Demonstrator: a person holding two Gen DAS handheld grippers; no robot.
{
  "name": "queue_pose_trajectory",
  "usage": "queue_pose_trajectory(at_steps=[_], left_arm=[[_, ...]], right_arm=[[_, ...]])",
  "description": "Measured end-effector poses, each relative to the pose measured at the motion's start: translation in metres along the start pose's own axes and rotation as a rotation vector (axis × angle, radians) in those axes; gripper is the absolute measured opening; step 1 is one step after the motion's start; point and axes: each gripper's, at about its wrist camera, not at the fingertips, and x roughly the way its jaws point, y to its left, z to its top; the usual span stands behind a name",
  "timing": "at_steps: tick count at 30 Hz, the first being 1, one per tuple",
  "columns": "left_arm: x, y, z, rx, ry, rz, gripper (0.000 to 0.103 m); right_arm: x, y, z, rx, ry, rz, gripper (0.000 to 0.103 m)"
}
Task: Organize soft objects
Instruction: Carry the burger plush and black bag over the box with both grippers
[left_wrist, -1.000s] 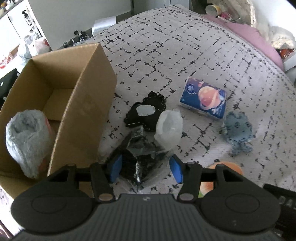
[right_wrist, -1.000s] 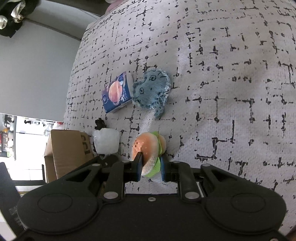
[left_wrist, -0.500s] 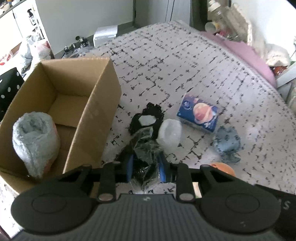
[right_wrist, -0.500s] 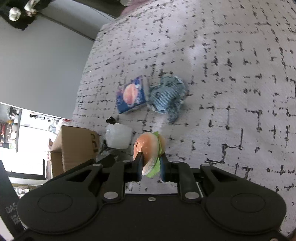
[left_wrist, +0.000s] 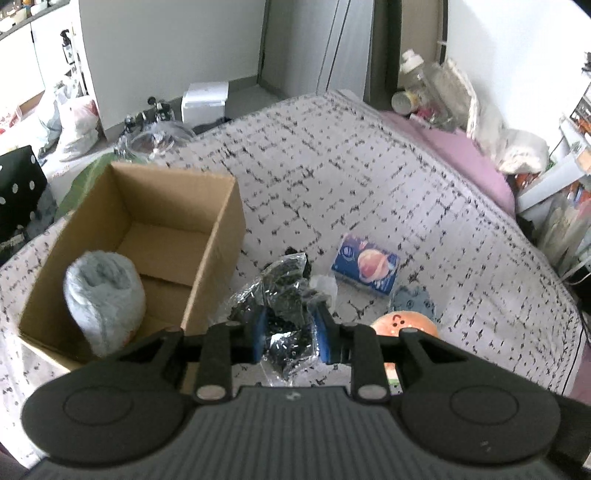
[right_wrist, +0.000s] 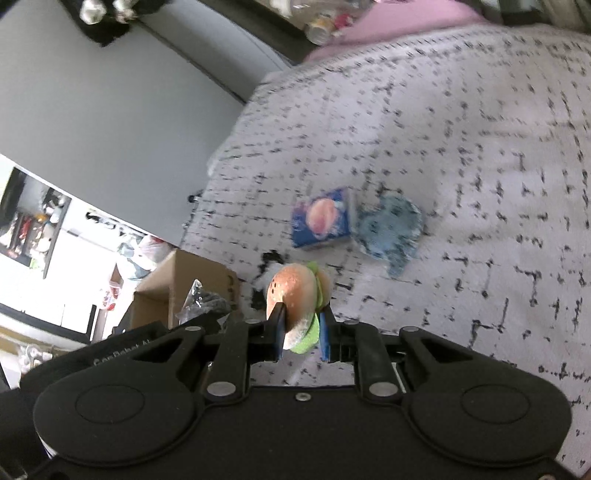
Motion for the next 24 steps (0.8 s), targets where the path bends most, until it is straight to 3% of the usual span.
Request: queue_pose_trajectory(at_steps=[13, 24], left_arm=[[-0.049, 0.025, 0.012, -0.038, -0.073, -0.086, 0.027], [-0.070, 0.055, 0.019, -0.074, -0.115, -0.086, 0.027]], right_arm=[[-0.018, 0.024, -0.001, -0.108, -0.068, 0.036, 0.019], [-0.034, 0.045, -0.005, -0.169, -0.112, 0.122, 0.019]])
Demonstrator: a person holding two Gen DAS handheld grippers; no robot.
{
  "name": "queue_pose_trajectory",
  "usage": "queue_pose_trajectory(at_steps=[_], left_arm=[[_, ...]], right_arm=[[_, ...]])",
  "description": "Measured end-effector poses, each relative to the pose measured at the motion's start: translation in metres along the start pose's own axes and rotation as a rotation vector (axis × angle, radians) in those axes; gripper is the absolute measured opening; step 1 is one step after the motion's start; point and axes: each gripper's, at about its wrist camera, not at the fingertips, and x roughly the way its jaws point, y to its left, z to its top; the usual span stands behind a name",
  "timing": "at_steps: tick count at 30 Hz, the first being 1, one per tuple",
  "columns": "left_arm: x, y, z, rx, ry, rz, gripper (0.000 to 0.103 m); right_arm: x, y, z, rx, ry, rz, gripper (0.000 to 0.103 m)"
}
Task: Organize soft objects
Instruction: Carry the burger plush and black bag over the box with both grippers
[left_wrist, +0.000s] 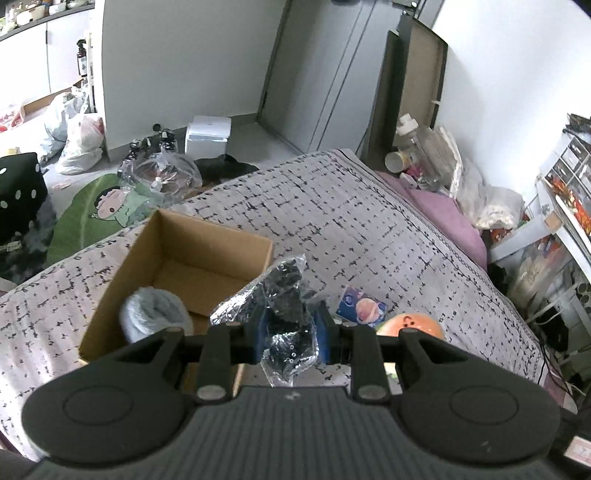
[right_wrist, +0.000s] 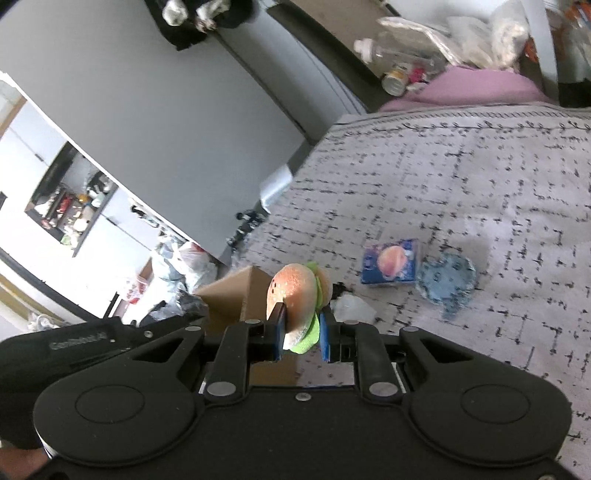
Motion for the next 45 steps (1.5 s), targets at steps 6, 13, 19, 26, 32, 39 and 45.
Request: queue_pose_trajectory(at_steps=[6, 13, 19, 26, 32, 39, 45], left_arm=[[-0.006, 0.023, 0.002, -0.028, -0.023, 0.023, 0.027], [-0.005, 0.054, 0.004, -0.078, -0.011, 0.042, 0.027], [0.000, 0.075, 0.003, -0.114, 0.003, 0.043, 0.027], [0.016, 0.086, -0.004, -0.148, 0.056, -0.001, 0.027], [0.033, 0.091, -0.013, -0.166, 0.145, -0.032, 0.030], [0.029, 0.100, -0.009, -0.172, 0.149, -0.049, 0.049], [0.019, 0.106, -0.003, -0.172, 0.123, -0.027, 0.052]], right_arm=[[0.001, 0.019, -0.005, -0.047, 0.009, 0.022, 0.019], [0.009, 0.039, -0.011, -0.099, 0.019, 0.040, 0.019], [0.017, 0.054, -0.018, -0.145, 0.036, 0.058, 0.019], [0.026, 0.071, -0.029, -0.181, 0.057, 0.064, 0.019], [0.040, 0.079, -0.034, -0.212, 0.078, 0.045, 0.019], [0.048, 0.083, -0.035, -0.224, 0.078, 0.049, 0.019], [0.058, 0.090, -0.040, -0.257, 0.084, 0.055, 0.019]])
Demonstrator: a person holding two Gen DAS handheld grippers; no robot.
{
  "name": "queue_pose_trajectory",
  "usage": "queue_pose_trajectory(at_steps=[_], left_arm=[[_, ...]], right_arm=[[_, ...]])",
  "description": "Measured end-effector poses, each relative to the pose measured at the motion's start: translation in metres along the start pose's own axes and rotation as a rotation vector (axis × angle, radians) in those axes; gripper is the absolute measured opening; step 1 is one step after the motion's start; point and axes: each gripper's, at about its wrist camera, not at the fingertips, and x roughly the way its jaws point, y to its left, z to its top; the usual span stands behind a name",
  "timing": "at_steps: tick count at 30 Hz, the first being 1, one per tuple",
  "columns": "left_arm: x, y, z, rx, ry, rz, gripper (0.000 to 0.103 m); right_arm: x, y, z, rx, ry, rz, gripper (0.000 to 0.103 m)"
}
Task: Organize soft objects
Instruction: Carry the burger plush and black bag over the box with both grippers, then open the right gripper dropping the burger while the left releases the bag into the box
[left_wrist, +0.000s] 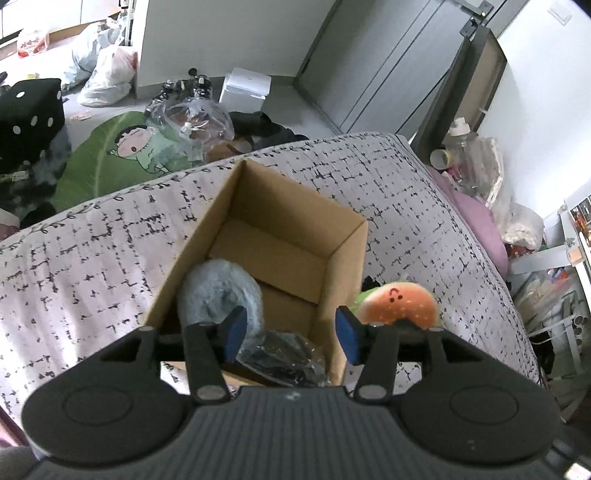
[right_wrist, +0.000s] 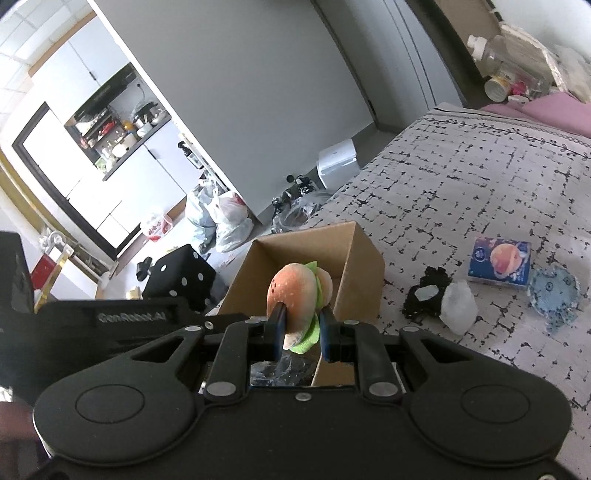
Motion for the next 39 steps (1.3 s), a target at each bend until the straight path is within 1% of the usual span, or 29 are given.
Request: queue_pose_trajectory(at_steps=[2, 4, 6, 8, 10, 11, 12, 14, 16, 20, 24, 28, 31, 33, 35, 39], left_arm=[[-0.002, 0.001, 0.002, 0.005, -0.007, 0.012, 0.052], [-0.005, 0.004, 0.003, 0.005, -0.011, 0.024, 0.055], [-0.007, 0.005, 0.004, 0.005, -0.017, 0.036, 0.061], [-0.010, 0.005, 0.004, 0.009, -0.025, 0.044, 0.063], [-0.011, 0.005, 0.005, 0.011, -0.025, 0.043, 0.067], [-0.011, 0.005, 0.004, 0.014, -0.023, 0.039, 0.073], [-0.011, 0.005, 0.004, 0.017, -0.017, 0.032, 0.077], [-0.009, 0.003, 0.003, 0.020, -0.001, 0.034, 0.079], [-0.007, -0.002, 0.002, 0.041, 0.006, 0.060, 0.079], [-0.010, -0.013, -0.003, 0.075, -0.013, 0.099, 0.081], [-0.015, -0.026, -0.006, 0.131, -0.020, 0.112, 0.085], [-0.021, -0.035, -0.008, 0.153, -0.033, 0.136, 0.088], [-0.022, -0.045, -0.012, 0.181, -0.034, 0.142, 0.090], [-0.024, -0.053, -0.014, 0.231, -0.035, 0.152, 0.092], [-0.028, -0.061, -0.014, 0.261, -0.044, 0.163, 0.095], [-0.033, -0.072, -0.012, 0.260, -0.062, 0.171, 0.096]], right_arm=[[0.006, 0.002, -0.001, -0.008, 0.009, 0.003, 0.019], [0.012, 0.005, -0.004, -0.018, 0.021, 0.005, 0.020], [0.015, 0.007, -0.006, -0.022, 0.039, 0.013, 0.027], [0.015, 0.009, -0.008, -0.028, 0.047, 0.017, 0.030], [0.010, 0.009, -0.008, -0.024, 0.039, 0.011, 0.039], [0.007, 0.008, -0.008, -0.019, 0.034, 0.004, 0.046], [0.005, 0.007, -0.007, -0.015, 0.028, -0.001, 0.048], [-0.001, 0.004, -0.004, -0.008, 0.021, 0.001, 0.048], [-0.007, 0.003, -0.003, 0.000, 0.016, 0.000, 0.050], [-0.017, -0.003, -0.001, 0.001, 0.022, -0.027, 0.063], [-0.026, -0.012, -0.004, -0.001, 0.029, -0.050, 0.070], [-0.035, -0.019, -0.002, 0.009, 0.020, -0.073, 0.076], [-0.044, -0.023, 0.003, 0.013, 0.000, -0.091, 0.085], [-0.051, -0.027, 0.005, 0.014, -0.012, -0.098, 0.094], [-0.057, -0.032, 0.006, 0.018, -0.023, -0.110, 0.095], [-0.065, -0.042, 0.010, 0.041, -0.030, -0.118, 0.095]])
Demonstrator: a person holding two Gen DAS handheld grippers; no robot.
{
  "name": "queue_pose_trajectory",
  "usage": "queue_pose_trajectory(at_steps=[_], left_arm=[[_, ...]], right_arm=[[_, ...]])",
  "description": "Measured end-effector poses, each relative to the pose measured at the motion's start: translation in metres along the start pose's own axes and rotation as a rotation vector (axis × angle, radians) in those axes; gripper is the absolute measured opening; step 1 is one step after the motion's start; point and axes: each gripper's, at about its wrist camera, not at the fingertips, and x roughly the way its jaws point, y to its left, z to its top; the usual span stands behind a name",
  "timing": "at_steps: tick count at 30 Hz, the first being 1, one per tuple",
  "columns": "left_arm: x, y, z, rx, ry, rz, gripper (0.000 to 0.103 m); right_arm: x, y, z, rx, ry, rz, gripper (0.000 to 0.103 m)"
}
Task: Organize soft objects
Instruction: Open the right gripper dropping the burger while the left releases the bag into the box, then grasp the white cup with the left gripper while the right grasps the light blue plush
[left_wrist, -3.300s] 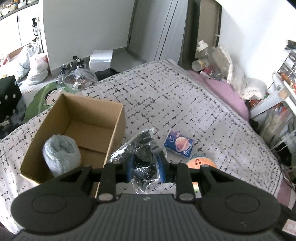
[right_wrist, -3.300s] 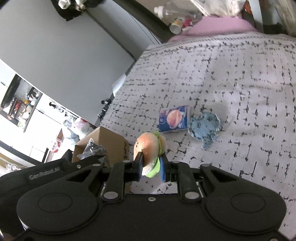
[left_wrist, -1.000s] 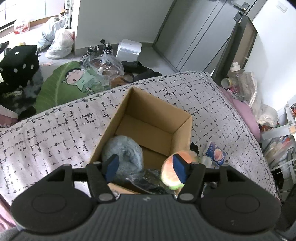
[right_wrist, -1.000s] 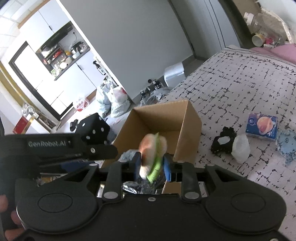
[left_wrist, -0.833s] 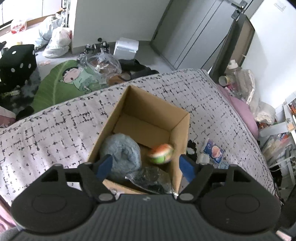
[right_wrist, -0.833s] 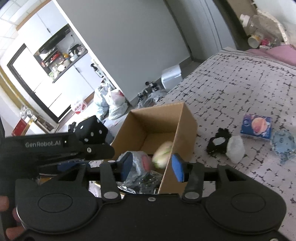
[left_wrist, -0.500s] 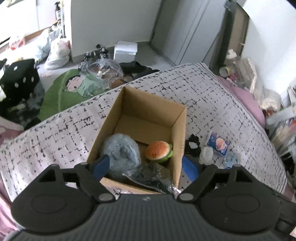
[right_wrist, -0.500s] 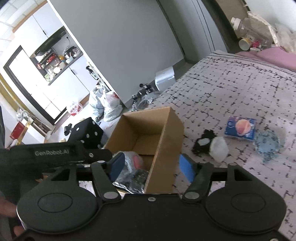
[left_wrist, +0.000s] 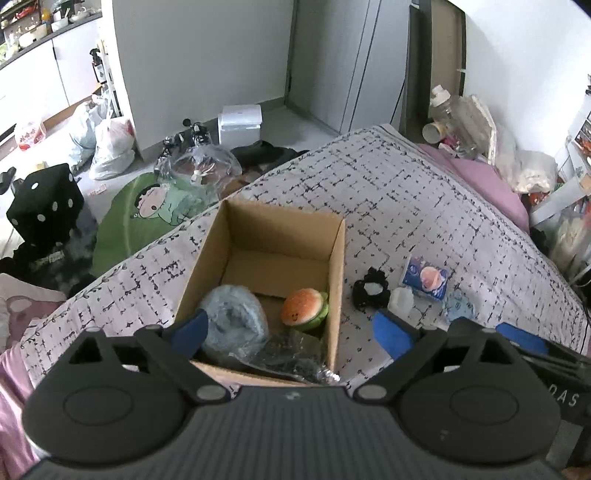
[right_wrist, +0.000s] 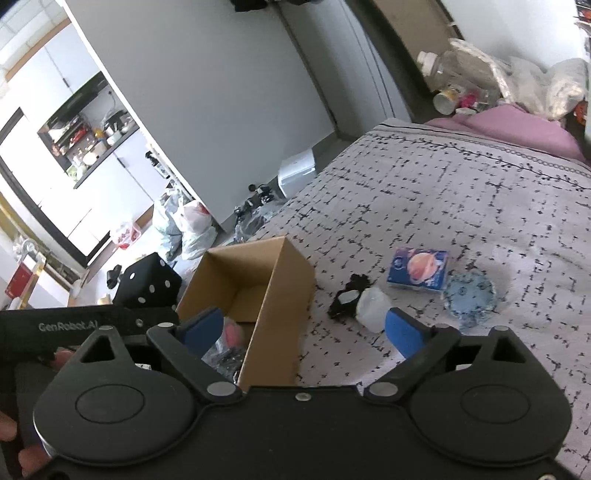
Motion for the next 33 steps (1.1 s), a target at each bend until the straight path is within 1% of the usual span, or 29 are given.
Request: queue_pose_trajectory(at_steps=[1, 3, 6, 9, 14, 17, 21, 24, 26, 30, 33], left_arm=[[-0.002, -0.004, 0.001, 0.003, -0.008, 0.001, 0.097], [-0.007, -0.011, 0.001, 0.020, -0.030, 0.007, 0.102], [-0.012, -0.021, 0.001, 0.042, -0.052, 0.020, 0.103], [-0.013, -0.028, 0.001, 0.032, -0.055, 0.025, 0.103], [-0.013, -0.038, -0.002, 0.026, -0.061, 0.038, 0.103], [-0.012, -0.043, -0.002, 0.018, -0.056, 0.020, 0.103], [-0.012, -0.053, 0.000, 0.018, -0.067, 0.027, 0.103], [-0.012, -0.064, 0.000, 0.038, -0.081, 0.025, 0.103], [-0.010, -0.069, 0.001, 0.027, -0.079, 0.012, 0.103], [-0.005, -0.082, 0.003, 0.033, -0.086, 0.009, 0.103], [-0.001, -0.090, 0.005, 0.031, -0.084, -0.014, 0.103]], right_arm=[[-0.002, -0.002, 0.001, 0.002, -0.002, -0.003, 0.095], [-0.005, -0.004, 0.003, 0.002, -0.001, -0.006, 0.097], [-0.012, -0.009, 0.004, 0.010, -0.008, -0.002, 0.100], [-0.020, -0.014, 0.007, 0.012, -0.025, -0.005, 0.103], [-0.028, -0.026, 0.013, 0.024, -0.049, -0.021, 0.103], [-0.032, -0.035, 0.016, 0.038, -0.059, -0.027, 0.103], [-0.033, -0.048, 0.019, 0.056, -0.065, -0.044, 0.103], [-0.040, -0.056, 0.023, 0.064, -0.094, -0.048, 0.103], [-0.044, -0.062, 0.025, 0.069, -0.114, -0.048, 0.103], [-0.048, -0.077, 0.027, 0.081, -0.126, -0.084, 0.103], [-0.050, -0.087, 0.030, 0.087, -0.128, -0.097, 0.103]])
